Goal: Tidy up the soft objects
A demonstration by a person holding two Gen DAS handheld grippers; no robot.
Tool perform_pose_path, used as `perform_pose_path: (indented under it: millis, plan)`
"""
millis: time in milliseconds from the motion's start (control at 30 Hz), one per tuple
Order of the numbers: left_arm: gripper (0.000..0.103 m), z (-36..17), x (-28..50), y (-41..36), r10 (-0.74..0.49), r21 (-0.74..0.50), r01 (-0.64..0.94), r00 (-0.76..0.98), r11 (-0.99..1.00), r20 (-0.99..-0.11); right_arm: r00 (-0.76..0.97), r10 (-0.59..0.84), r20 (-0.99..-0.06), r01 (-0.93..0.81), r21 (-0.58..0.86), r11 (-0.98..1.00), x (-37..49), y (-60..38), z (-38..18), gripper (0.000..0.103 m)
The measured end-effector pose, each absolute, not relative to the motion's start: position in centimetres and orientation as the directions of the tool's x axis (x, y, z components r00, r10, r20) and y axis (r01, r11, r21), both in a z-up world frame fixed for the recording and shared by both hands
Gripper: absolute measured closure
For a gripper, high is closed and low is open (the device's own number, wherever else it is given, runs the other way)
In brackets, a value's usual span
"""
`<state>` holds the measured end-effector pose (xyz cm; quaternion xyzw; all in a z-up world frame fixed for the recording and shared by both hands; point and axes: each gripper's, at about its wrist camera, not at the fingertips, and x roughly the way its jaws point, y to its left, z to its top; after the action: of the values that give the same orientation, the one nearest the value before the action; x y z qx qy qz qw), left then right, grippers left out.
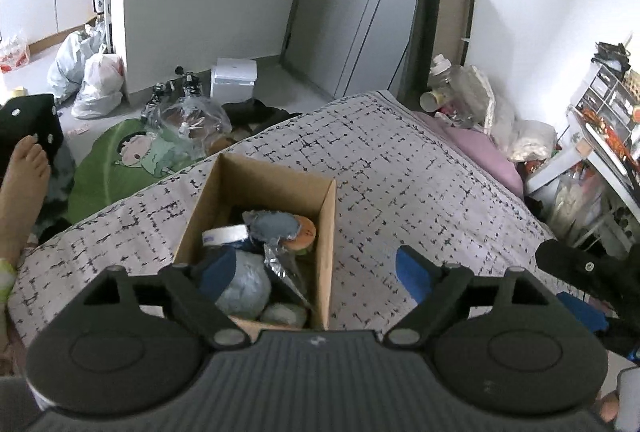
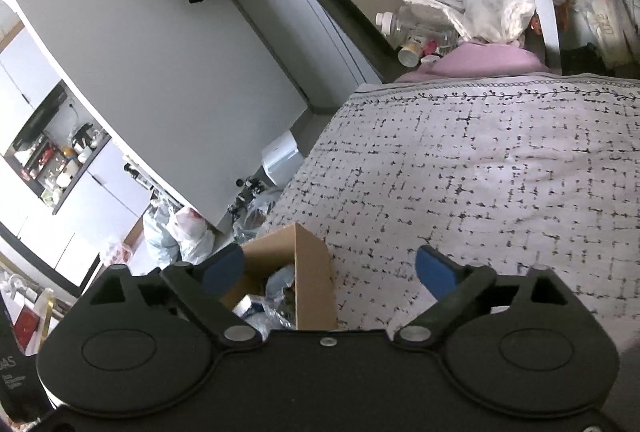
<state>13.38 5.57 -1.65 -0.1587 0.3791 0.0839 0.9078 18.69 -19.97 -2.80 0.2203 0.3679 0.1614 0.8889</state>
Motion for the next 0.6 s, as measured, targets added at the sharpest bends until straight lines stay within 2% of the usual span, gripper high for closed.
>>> perform_pose_path:
  millis: [233, 367, 600]
  plan:
    - [0.016, 0.3, 10.7, 3.6, 0.067, -0.182, -0.278, 0.695, 0.943, -0.716, 0.682, 0.469, -0.562, -0.163, 0.508, 0.846, 16.9, -22.1, -1.2, 0.004]
    - [0.010, 1.4, 9.3, 2.5, 0.059, -0.195, -0.276, 0.703, 0.941, -0.709, 0.687, 0.478, -0.548, -0.190, 0.499, 0.846, 15.8, -23.0, -0.1, 0.000]
    - [0.004, 3.4, 7.3, 0.6, 0.059, -0.189, -0.254, 0.729, 0.949, -0.682, 0.691, 0.482, -0.538, -0.210, 0.489, 0.847, 14.1, -24.9, 1.1, 0.000]
